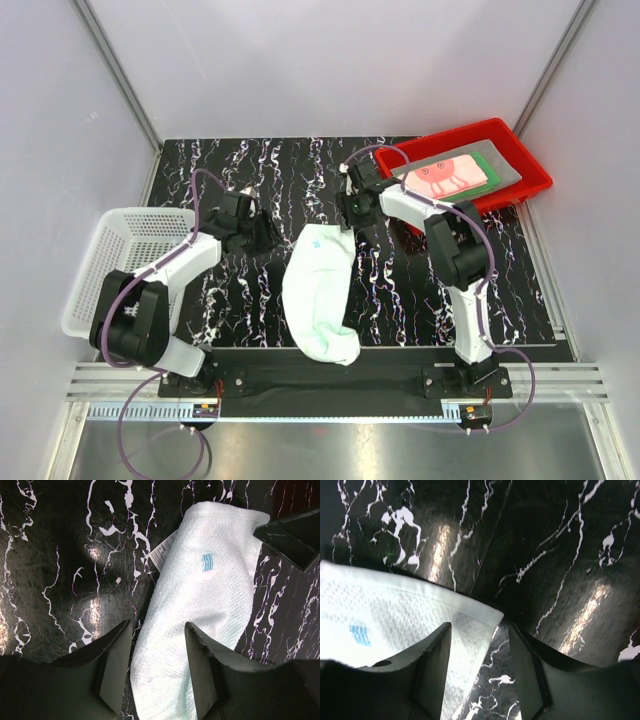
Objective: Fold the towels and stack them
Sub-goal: Flatten out the crumpled towel
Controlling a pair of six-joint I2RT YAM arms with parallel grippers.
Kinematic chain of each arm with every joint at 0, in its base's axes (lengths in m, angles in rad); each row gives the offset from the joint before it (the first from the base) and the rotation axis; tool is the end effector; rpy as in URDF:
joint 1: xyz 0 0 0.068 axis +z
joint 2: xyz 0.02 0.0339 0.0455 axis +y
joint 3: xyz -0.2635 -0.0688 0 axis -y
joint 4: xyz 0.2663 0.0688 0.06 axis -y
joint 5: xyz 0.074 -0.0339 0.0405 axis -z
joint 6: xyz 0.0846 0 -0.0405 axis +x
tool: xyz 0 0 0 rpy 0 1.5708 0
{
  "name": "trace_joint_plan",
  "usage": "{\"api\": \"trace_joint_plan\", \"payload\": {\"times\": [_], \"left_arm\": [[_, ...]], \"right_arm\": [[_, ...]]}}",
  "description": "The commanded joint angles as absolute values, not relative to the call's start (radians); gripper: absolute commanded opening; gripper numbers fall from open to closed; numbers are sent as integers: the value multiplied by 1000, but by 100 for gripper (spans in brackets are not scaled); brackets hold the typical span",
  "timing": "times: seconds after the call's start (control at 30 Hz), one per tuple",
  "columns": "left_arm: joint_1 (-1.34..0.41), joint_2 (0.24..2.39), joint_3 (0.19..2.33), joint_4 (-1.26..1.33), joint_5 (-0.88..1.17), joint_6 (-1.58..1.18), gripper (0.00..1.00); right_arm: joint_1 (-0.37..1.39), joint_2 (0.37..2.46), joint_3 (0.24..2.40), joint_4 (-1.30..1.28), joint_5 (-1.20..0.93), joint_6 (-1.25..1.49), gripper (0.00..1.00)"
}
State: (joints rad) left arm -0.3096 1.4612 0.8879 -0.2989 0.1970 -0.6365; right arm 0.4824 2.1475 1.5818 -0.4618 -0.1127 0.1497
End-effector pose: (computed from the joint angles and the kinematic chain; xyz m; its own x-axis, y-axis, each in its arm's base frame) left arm 0.3268 -0.1219 0.1612 -0.8354 -0.3448 -0.4281 -0.0968 0.8590 -0.5028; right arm 0.4406 0.2415 0.1070 -0.8263 -0.2654 -0.4968 -0.3936 0.9030 0.1723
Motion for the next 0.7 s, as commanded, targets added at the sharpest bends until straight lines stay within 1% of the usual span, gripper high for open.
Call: {"api": "trace_joint_plan", "payload": {"times": [0.0,0.03,0.07,0.17,0.2,0.23,0.27,0.3,0.4,0.53,0.63,0.67], "left_arm": [[-310,1413,876,-245,219,-617,51],[-308,1404,871,-242,228,-617,51],[-310,1399,868,-238,232,-620,51],[-308,1379,867,-241,232,-623,51],[-310,1371,867,-242,232,-623,51],[-310,1362,867,-242,224,-623,51],[-310,1359,871,-247,219,-620,51],[-308,1355,876,-250,215,-618,51],[-305,1350,888,-267,183,-617,52],[-293,1325,888,-273,155,-635,52],[-291,1287,899,-302,117,-621,52],[-290,1276,900,-316,107,-609,52]], "right_arm": [[543,2220,1641,-541,33,118,56],[546,2227,1644,-554,73,129,53],[552,2232,1649,-567,89,132,47],[566,2238,1649,-586,133,144,33],[565,2235,1643,-580,129,141,23],[566,2232,1643,-577,114,135,18],[566,2230,1654,-580,115,129,11],[566,2217,1663,-592,118,124,0],[566,2168,1693,-612,118,104,0],[566,2001,1687,-672,51,129,0],[565,1877,1590,-715,52,165,0],[566,1844,1522,-719,49,175,0]]}}
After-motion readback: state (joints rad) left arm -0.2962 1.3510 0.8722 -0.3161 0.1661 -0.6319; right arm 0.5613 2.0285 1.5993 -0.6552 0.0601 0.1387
